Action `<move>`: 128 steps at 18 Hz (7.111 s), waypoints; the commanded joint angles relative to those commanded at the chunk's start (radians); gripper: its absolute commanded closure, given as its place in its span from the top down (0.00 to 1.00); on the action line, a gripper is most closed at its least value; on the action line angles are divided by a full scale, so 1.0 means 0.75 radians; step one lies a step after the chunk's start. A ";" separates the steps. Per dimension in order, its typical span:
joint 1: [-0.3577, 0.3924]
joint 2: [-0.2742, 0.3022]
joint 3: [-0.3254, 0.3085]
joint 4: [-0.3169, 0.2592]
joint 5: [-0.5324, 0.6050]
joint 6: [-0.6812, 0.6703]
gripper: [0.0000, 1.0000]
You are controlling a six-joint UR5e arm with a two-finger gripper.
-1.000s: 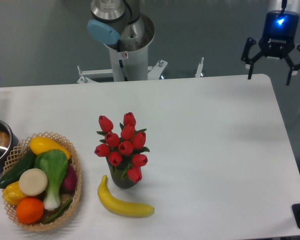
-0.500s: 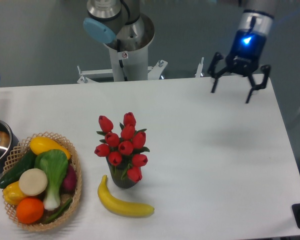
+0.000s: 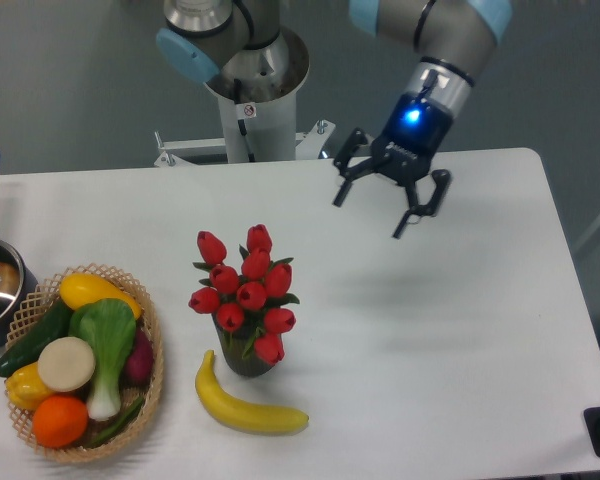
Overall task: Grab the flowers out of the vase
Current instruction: 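Move the open gripper down over the red tulip stems, then lower the gripper around the tulip stems above the vase rim, then close the gripper on the red tulip stems, then lift the gripped tulips up out of the dark vase, then carry the tulip bunch up and away from the vase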
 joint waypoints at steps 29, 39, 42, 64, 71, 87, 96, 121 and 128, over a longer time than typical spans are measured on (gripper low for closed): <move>-0.268 -0.233 0.076 0.137 0.008 -0.004 1.00; -0.313 -0.292 0.112 0.147 0.010 -0.010 1.00; -0.315 -0.295 0.114 0.147 0.010 -0.010 1.00; -0.372 -0.325 0.151 0.147 0.014 -0.010 0.98; -0.372 -0.321 0.155 0.147 0.014 -0.049 0.55; -0.370 -0.303 0.196 0.147 -0.010 -0.198 0.37; -0.321 -0.252 0.213 0.155 -0.143 -0.288 0.35; -0.135 -0.170 0.421 0.155 -0.479 -0.740 0.35; -0.060 -0.176 0.517 0.170 -0.381 -0.773 0.36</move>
